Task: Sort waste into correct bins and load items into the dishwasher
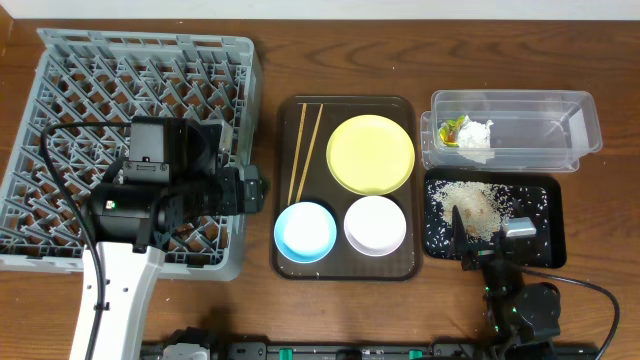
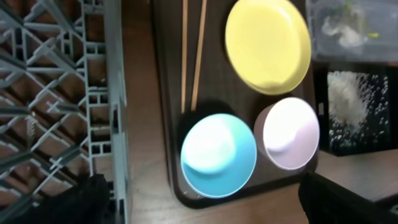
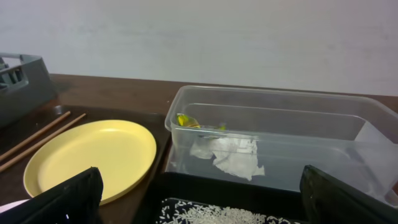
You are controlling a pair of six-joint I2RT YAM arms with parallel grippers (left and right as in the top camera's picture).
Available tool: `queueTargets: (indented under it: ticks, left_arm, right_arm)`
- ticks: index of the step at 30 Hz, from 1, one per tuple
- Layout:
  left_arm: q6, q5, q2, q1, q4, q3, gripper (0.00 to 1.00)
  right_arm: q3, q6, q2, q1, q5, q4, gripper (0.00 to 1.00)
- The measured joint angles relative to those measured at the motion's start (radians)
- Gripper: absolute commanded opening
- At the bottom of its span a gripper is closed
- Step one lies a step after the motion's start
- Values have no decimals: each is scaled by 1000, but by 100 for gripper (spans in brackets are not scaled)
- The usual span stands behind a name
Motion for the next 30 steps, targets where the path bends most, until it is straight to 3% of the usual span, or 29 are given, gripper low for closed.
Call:
queueTargets:
  ticks: [8,12,19,25,30]
  left_arm:
    - [-76,48,8,-11,218,0,98]
    - [-103,62,74,-97,306,0,95]
    - [-129,-140,347,-312,387,0,67]
    - [-135,-305,540,-335,514,0,56]
    - [-135,-350,686,-335,583,0,49]
  right_arm:
    - [0,0,0,0,0,0,99]
    - [0,0,0,0,0,0,99]
    - [0,0,0,0,0,0,99]
    - [0,0,0,0,0,0,99]
    - [0,0,0,0,0,0,99]
